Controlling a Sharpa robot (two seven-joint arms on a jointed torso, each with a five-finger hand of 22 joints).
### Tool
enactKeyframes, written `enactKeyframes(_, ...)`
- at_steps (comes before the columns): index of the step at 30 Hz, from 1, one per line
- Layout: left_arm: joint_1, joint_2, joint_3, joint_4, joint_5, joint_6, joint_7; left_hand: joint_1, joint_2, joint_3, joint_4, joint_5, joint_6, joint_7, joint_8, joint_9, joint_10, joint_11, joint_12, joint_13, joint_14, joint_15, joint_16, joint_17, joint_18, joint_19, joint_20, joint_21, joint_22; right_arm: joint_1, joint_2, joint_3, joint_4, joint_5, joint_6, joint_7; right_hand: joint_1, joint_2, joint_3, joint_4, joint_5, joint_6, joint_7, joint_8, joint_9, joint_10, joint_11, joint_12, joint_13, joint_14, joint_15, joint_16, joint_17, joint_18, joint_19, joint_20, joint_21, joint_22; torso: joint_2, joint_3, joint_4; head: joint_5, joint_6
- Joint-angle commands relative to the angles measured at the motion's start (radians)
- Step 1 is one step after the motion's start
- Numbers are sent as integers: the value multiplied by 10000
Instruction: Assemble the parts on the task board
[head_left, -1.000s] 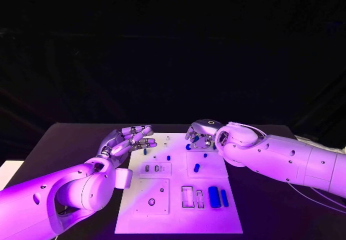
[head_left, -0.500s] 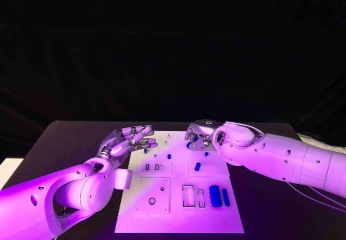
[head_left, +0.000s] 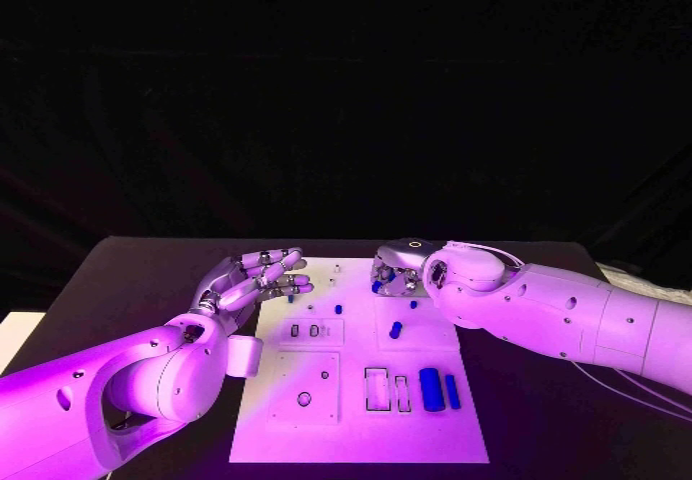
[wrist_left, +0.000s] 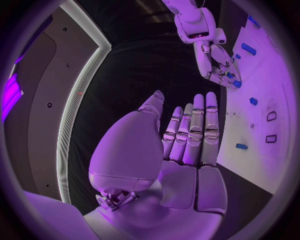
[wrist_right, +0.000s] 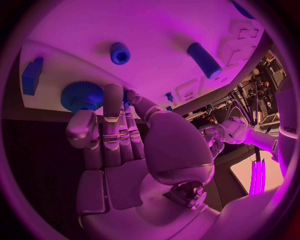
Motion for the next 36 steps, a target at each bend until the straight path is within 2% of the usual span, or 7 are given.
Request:
enactKeyframes(1,17,13,11,14,-6,232,2,3,121,7,-42,-61,82,19,-51,7,67,14,-45,8,33,4,-52,8,104,89,3,66,14,-16,16,-10,23,-251,-47,-80,173,197,204,-14,-205,217,-41,92,83,197,-41,74,28,128,-88,337,309,-133,170,-8,221,321,23,-4,6,-5,-20)
enactKeyframes(4,17,7,11,15,-6,242,-12,3,121,7,-42,-61,82,19,-51,7,67,14,-45,8,33,4,-52,8,104,89,3,66,14,-18,-2,-10,75,-259,-375,-42,222,243,352,14,-412,342,-65,123,120,344,-76,78,43,137,-110,594,535,-161,229,-33,358,504,36,-4,8,0,-20)
enactKeyframes(7,17,2,11,13,-6,251,-33,0,127,6,-49,-61,77,24,-59,6,60,19,-55,6,18,10,-67,14,100,87,4,62,12,-20,-42,-9,165,-137,-865,59,137,173,385,112,-561,440,-94,143,160,471,-114,67,58,154,-128,903,813,-195,303,-49,508,719,39,0,10,1,-20)
enactKeyframes(12,17,-5,11,4,-6,273,-59,1,131,6,-54,-61,73,25,-63,5,56,21,-60,5,14,12,-74,17,98,86,4,61,11,-21,-107,18,372,176,-1638,159,-18,104,342,296,-637,499,-129,146,199,554,-130,37,65,136,-140,1083,947,-208,316,-60,587,816,58,-7,31,-1,20)
enactKeyframes(16,18,-12,11,-9,-6,282,-77,5,136,8,-63,-61,68,25,-69,3,49,24,-67,4,8,14,-81,22,97,86,4,59,10,-18,-31,70,420,365,-1929,26,-143,55,294,450,-641,500,-151,126,216,567,-134,6,59,104,-140,1128,959,-209,300,-62,611,836,65,-11,41,18,53)
enactKeyframes(27,18,27,11,-15,-6,355,-103,76,206,60,-156,-52,61,15,-92,4,41,21,-96,4,2,12,-124,67,92,86,-1,49,4,-7,819,123,-451,505,-2254,-309,-230,2,273,616,-642,440,-143,62,222,509,-123,-38,35,71,-134,1230,1031,-215,292,-60,649,884,88,-27,95,36,101)
enactKeyframes(36,23,24,11,7,-6,364,-109,97,223,76,-183,-52,61,11,-97,4,42,19,-101,5,3,11,-134,80,93,88,-4,47,3,-1,1430,128,-1149,482,-2244,-544,-217,-5,295,650,-640,407,-123,32,221,459,-107,-49,22,70,-125,1296,1086,-220,297,-55,671,916,106,-23,79,77,126)
